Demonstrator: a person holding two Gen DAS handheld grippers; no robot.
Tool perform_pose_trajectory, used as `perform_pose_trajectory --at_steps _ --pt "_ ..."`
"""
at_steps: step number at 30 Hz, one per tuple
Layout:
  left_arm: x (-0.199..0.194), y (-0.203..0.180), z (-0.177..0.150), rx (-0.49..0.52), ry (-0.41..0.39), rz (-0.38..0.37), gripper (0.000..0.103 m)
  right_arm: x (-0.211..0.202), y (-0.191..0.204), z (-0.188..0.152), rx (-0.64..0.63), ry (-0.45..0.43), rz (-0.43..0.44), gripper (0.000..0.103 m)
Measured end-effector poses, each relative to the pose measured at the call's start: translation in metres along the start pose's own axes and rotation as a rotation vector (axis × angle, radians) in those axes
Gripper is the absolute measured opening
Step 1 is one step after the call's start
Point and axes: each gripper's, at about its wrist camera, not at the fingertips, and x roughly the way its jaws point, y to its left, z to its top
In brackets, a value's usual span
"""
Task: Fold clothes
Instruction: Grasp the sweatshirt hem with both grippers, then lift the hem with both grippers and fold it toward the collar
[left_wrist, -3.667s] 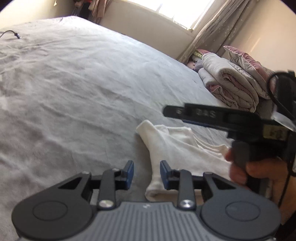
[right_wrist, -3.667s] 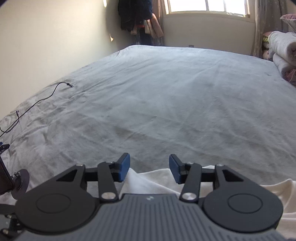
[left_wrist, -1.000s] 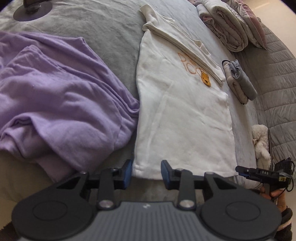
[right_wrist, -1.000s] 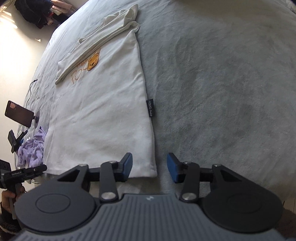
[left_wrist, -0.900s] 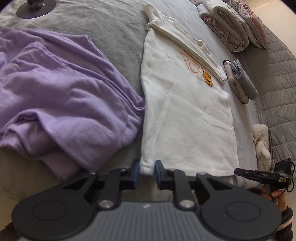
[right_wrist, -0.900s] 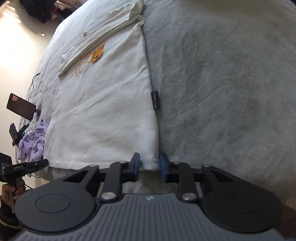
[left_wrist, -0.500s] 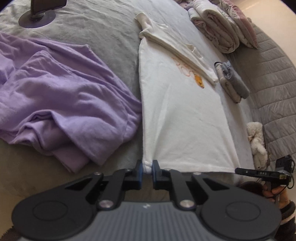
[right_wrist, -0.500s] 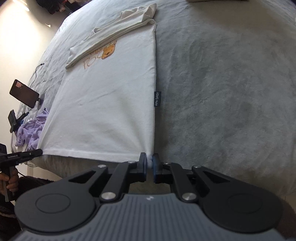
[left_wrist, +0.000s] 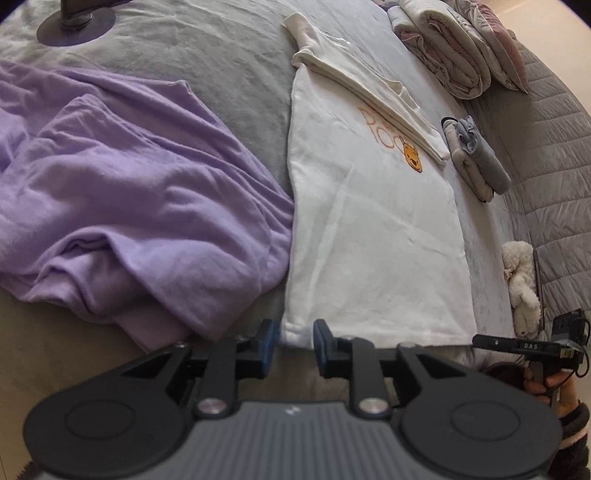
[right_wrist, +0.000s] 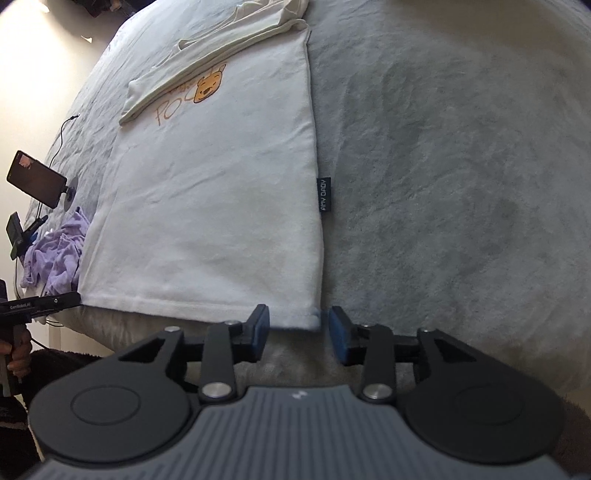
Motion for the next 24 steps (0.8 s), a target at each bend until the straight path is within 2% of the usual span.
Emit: perform_pose_trajectory --at_steps 2,7,9,10,13,18,24 --pt "0.002 0.002 0.001 -0.018 0.008 -0.019 0.03 0.002 -0.002 0.0 0.018 0.001 0.02 0.04" --pt "0.011 -0.003 0.0 -0.015 0.027 -0.031 0.027 0.01 -0.005 0.004 0.052 -0.001 0.047 0.038" --pt "0.015 -0.008 -0.001 0.002 0.036 -0.032 0.024 0.008 -0.006 0.004 0.061 -0.005 0.062 0.024" --pt "0.016 -0.01 -0.001 0.012 0.041 -0.029 0.011 0.007 -0.007 0.004 0.065 -0.008 0.073 0.018" --pt "0.015 -0.012 -0.002 0.014 0.038 -0.052 0.009 0.002 -0.01 0.004 0.078 -0.015 0.104 0.01" --pt "0.001 -0.007 0.0 -0.025 -0.014 -0.138 0.009 -0.01 -0.015 0.005 0.11 -0.044 0.17 0.01" --pt "-0.009 -0.003 0.017 -0.128 -0.085 -0.218 0.008 -0.024 -0.018 0.016 0.184 -0.109 0.276 0.01"
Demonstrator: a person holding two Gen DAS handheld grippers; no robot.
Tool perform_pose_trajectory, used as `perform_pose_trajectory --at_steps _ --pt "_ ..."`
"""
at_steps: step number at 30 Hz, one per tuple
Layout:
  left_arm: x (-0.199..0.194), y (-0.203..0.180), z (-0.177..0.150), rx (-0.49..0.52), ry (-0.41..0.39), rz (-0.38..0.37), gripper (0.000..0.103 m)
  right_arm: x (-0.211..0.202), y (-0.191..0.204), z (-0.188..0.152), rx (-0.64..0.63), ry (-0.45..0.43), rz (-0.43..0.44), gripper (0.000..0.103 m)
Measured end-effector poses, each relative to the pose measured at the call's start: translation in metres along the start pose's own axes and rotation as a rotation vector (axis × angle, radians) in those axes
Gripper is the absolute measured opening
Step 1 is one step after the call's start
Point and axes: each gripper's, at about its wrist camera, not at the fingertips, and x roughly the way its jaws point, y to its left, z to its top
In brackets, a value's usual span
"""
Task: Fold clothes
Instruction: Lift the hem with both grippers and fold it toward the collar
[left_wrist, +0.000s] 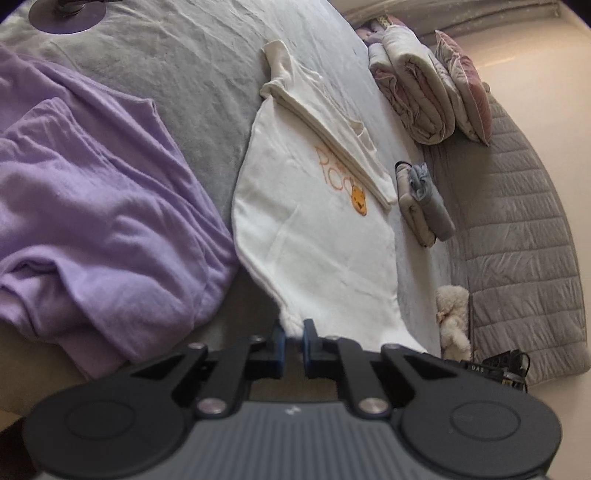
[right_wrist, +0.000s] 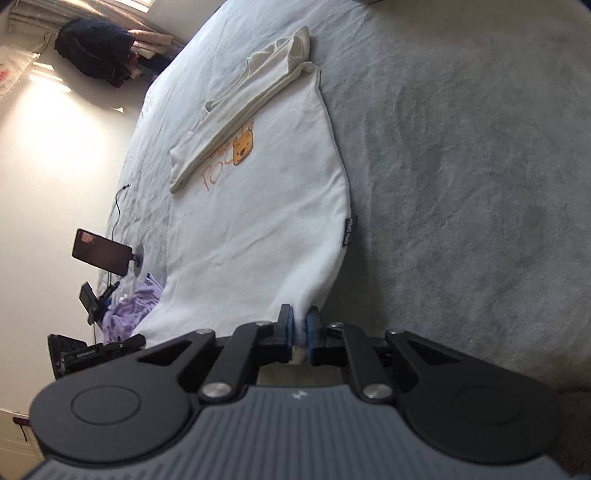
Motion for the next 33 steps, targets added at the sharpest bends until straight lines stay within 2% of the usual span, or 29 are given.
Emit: perform_pose_trajectory --at_steps 9,14,19,25,27,31,33 --pt "0.017 -0.005 0.045 -0.115 -0.109 -0.03 0.007 0.004 0.011 0.046 0.089 -0.133 0.06 0.01" --pt "0.026 -0.007 0.07 -0.178 -0.169 -0.046 0.008 0.019 -0.003 0.075 0.187 -0.198 0.071 0.01" --pt "0.052 0.008 0.088 -0.22 -0.185 -0.025 0.007 0.045 -0.023 0.097 0.268 -0.223 0.051 0.01" --pt "0.071 0.025 0.099 -0.255 -0.167 -0.011 0.008 0.069 -0.055 0.104 0.374 -0.218 0.108 0.01" --pt "0.071 0.025 0.102 -0.254 -0.169 -0.016 0.008 0.069 -0.057 0.106 0.368 -0.22 0.116 0.011" --pt "0.064 0.018 0.106 -0.22 -0.206 -0.045 0.012 0.055 -0.047 0.108 0.299 -0.267 0.101 0.017" --pt "0.059 0.013 0.107 -0.192 -0.24 -0.027 0.018 0.047 -0.041 0.107 0.262 -0.307 0.087 0.031"
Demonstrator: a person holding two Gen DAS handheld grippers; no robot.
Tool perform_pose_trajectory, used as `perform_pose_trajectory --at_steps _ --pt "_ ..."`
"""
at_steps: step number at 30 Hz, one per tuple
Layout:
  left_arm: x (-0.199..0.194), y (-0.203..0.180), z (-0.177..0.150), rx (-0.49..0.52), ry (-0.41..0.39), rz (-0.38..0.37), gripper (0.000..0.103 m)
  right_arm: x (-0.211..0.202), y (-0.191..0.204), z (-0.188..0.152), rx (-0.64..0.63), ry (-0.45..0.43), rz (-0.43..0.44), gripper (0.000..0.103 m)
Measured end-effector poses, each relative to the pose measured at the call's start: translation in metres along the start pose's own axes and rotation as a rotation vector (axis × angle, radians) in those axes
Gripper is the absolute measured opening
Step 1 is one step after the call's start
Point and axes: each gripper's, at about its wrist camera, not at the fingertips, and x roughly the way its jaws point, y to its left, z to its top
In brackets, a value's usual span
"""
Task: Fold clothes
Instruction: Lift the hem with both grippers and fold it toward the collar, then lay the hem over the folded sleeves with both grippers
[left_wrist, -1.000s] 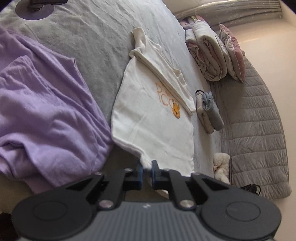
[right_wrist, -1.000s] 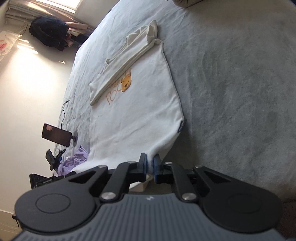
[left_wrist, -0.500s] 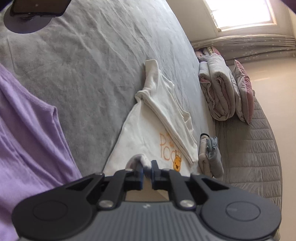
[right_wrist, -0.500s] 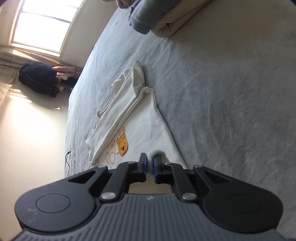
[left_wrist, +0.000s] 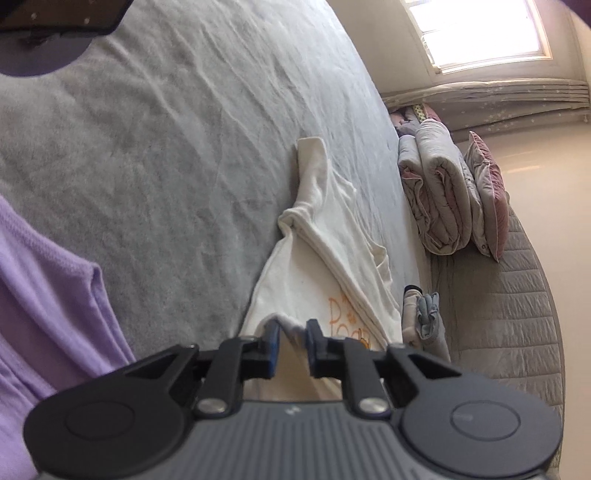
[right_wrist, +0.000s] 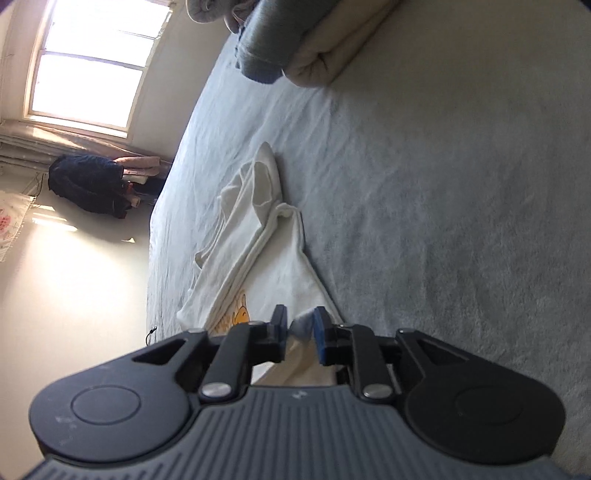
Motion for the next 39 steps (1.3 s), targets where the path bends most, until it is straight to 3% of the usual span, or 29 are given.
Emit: perform_pose_trajectory --at_steps 1,5,11,14,22,24,29,39 --pt "-0.002 -0.003 0.001 0.02 -0.021 0.015 0.022 -0.004 0.003 0.0 -0.022 -0.02 -0.006 0.039" --pt "-0.009 -0.011 0.004 0.111 -0.083 0.091 0.03 -0.006 0.009 -0.003 -0.115 -0.066 -0.074 0.039" --pt "0.001 -0.028 -0.008 0.365 -0.081 0.256 0.031 0.01 0.024 -0.011 -0.259 -0.049 -0.15 0.039" --pt "0.006 -0.034 -0.015 0.476 -0.071 0.294 0.031 0.02 0.033 -0.018 -0.344 -0.034 -0.184 0.039" --pt "0.019 -0.046 -0.029 0.595 -0.072 0.302 0.031 0.041 0.047 -0.033 -0.556 -0.043 -0.26 0.039" --pt "0.024 -0.051 -0.035 0.641 -0.085 0.324 0.029 0.046 0.049 -0.036 -0.6 -0.05 -0.282 0.036" --pt "0.027 -0.063 -0.05 0.787 -0.126 0.375 0.009 0.049 0.058 -0.047 -0.739 -0.075 -0.323 0.012" --pt "0.012 -0.077 -0.064 0.873 -0.213 0.361 0.007 0.031 0.076 -0.072 -0.94 -0.218 -0.341 0.006"
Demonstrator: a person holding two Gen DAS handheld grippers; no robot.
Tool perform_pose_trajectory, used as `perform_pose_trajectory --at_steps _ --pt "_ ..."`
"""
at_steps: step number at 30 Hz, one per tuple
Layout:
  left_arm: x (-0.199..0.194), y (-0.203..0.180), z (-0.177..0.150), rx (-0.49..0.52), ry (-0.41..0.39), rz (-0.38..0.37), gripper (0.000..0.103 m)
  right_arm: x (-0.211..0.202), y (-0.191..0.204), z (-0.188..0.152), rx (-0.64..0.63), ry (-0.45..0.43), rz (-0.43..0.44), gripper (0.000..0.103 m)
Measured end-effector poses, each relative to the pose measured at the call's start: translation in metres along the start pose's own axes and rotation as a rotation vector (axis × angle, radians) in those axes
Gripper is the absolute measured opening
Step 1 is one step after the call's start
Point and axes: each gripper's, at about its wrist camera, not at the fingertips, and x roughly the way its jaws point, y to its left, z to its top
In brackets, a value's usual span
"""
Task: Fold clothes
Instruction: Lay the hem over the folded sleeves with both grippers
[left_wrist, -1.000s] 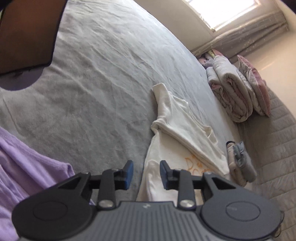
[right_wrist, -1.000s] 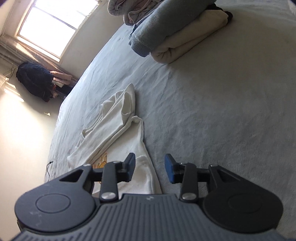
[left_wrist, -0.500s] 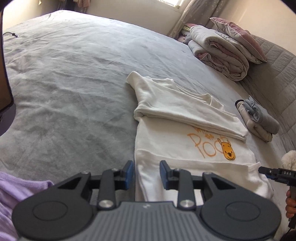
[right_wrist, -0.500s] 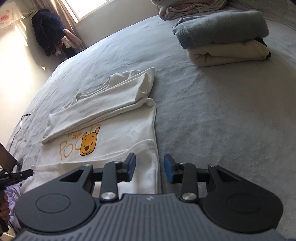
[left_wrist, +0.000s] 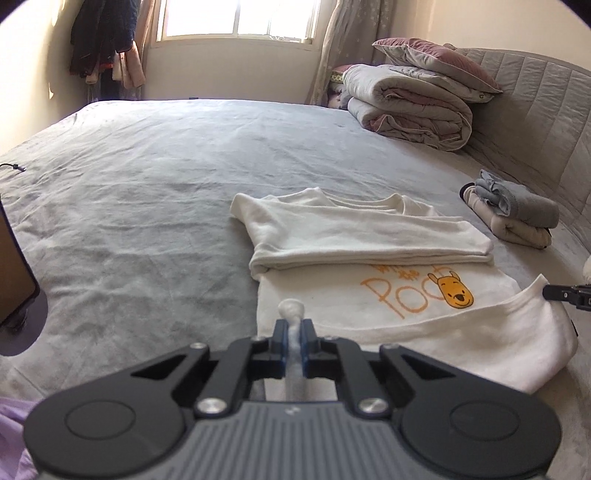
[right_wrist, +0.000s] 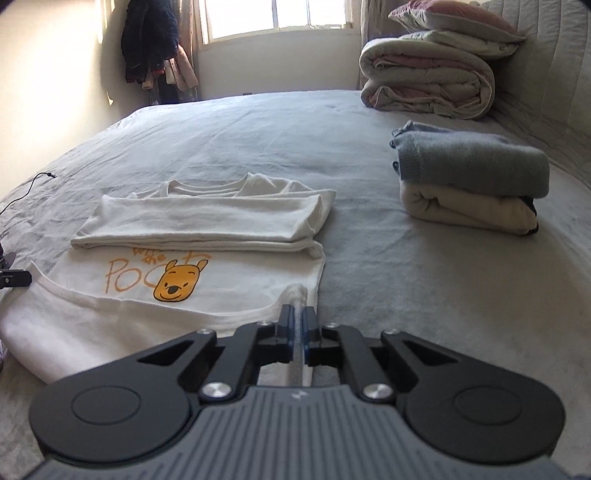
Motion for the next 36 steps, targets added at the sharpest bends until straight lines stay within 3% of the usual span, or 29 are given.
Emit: perform_pose_trajectory --at_steps 4,11,17,20,24,33,36 --pt "-0.006 0.003 0.004 -0.022 -0.033 0.005 0.007 -0.009 0.005 0.004 -0.039 -0.098 -0.018 0.006" --pt "-0.012 0.01 0.014 -0.123 -0.155 0.026 0.007 -0.022 0.016 0.014 -0.115 -0.262 -0.08 0.006" --pt "-0.002 0.01 0.031 -0.166 -0.258 0.045 0.007 -0.018 0.023 0.034 -0.161 -0.33 -0.147 0.006" --pt "0.012 0.01 0.039 -0.189 -0.253 0.057 0.007 -0.003 0.019 0.039 -0.155 -0.314 -0.165 0.006" --pt "0.038 0.011 0.038 -0.221 -0.189 0.082 0.007 0.024 0.012 0.034 -0.147 -0.254 -0.176 0.006" --pt "0.074 0.009 0.024 -0.177 -0.06 0.174 0.007 0.073 0.004 0.011 -0.08 -0.036 -0.174 0.006" --pt "0.078 0.01 0.023 -0.186 -0.032 0.179 0.008 0.075 0.009 0.005 -0.108 -0.019 -0.185 0.006"
